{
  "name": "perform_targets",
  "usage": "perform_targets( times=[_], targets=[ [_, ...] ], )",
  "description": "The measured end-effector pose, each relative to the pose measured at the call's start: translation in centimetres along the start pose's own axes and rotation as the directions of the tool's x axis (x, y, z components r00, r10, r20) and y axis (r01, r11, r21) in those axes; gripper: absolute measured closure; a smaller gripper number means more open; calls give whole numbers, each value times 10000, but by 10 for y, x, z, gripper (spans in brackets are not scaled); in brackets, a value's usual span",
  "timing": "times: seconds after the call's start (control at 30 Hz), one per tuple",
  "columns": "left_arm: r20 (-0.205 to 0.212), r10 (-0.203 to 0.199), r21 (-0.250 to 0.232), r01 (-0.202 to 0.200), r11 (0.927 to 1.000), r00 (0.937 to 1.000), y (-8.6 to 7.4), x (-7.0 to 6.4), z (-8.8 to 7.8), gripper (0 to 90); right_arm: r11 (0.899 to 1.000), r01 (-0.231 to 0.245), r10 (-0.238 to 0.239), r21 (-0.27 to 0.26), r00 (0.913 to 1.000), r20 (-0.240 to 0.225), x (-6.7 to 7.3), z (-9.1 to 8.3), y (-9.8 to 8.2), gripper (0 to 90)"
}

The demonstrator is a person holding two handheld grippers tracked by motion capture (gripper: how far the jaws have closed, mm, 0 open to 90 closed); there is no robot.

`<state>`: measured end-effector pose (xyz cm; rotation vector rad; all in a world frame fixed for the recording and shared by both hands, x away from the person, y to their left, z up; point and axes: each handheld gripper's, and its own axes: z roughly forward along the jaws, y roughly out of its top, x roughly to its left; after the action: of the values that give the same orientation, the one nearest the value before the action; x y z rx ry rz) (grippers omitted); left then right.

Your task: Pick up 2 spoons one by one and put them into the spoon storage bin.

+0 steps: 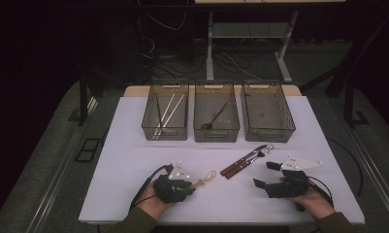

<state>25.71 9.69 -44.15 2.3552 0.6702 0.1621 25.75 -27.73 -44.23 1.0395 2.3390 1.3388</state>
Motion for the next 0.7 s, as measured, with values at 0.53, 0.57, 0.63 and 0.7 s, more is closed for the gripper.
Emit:
perform_targets(
  times=[0.53,0.57,0.63,0.7],
  targets=[
    [38,-91,-228,92,9997,10000,3,7,-5,739,9973,564,-568,476,9984,59,4,5,-3,175],
    [36,-77,-299,78,9995,10000,3,8,-7,739,9974,551,-555,469,9984,68,3,5,-2,176],
    [-1,-117,-471,116,9988,9999,3,10,-10,739,9975,539,-543,458,9985,77,3,5,-2,175],
    [-21,-122,-563,121,9983,9999,3,11,-12,738,9977,533,-537,426,9985,83,3,5,-2,175]
  ],
)
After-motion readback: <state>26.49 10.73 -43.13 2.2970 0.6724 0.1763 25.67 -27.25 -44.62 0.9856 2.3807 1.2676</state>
